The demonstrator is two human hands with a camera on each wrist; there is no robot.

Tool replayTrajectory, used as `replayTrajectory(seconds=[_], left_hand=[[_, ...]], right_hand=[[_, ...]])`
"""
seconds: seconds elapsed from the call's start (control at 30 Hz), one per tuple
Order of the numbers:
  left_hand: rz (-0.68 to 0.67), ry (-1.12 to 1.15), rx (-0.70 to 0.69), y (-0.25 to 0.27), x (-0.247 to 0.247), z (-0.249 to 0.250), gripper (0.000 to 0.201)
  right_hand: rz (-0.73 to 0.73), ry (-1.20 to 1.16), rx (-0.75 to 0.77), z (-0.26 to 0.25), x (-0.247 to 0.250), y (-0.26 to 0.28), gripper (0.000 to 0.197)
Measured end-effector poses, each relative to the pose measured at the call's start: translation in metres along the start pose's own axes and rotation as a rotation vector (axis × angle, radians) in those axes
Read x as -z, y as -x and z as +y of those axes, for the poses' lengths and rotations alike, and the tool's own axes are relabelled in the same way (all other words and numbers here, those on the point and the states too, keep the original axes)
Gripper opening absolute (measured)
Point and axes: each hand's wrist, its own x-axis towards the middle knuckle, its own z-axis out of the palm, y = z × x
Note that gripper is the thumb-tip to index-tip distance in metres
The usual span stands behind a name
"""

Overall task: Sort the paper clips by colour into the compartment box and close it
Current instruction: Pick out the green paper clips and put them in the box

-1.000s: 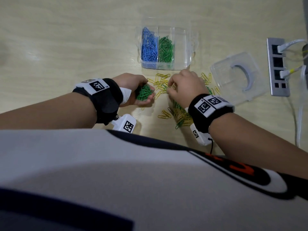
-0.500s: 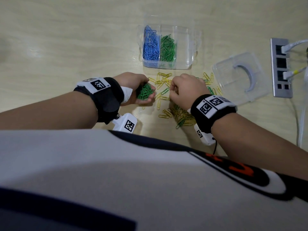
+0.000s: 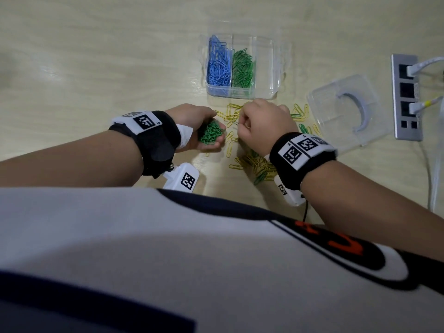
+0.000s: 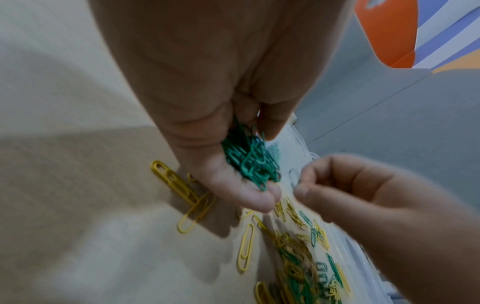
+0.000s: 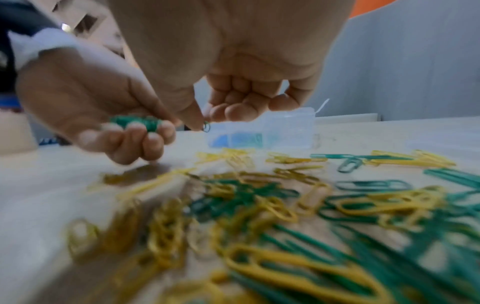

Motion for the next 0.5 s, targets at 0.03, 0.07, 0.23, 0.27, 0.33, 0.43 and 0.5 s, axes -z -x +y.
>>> replayTrajectory(seconds=[0.03, 0.07, 0.23, 0.27, 0.33, 0.43, 0.5], left_hand=[[-0.009, 0.0, -0.001, -0.001, -0.001, -0.001, 0.039], [-0.012, -0.003, -0.005, -0.002, -0.002, -0.001, 0.038], [0.016, 0.018, -0.037, -0.004, -0.012, -0.003, 0.029], [0.006, 0.014, -0.032, -0.004, -0.013, -0.003, 0.034], [-0.011, -0.002, -0.024, -0.004, -0.013, -0.003, 0.042], [-0.017, -0.016, -0.026, -0.003, -0.013, -0.002, 0.044], [-0.015, -0.029, -0.026, -0.002, -0.013, -0.002, 0.043]], right_hand=[[0.031, -0.065, 0.017, -0.003, 0.003, 0.002, 0.004], [0.05, -0.118, 0.044, -0.008, 0.006, 0.003, 0.003], [0.019, -0.179, 0.055, -0.018, 0.009, 0.007, 0.01], [0.045, -0.204, 0.027, -0.014, 0.009, 0.009, 0.01], [0.082, -0.206, -0.063, 0.001, 0.009, 0.011, 0.013], [-0.032, -0.078, -0.228, 0.025, 0.006, 0.014, 0.017], [-0.15, -0.016, -0.303, 0.034, 0.001, 0.017, 0.027]])
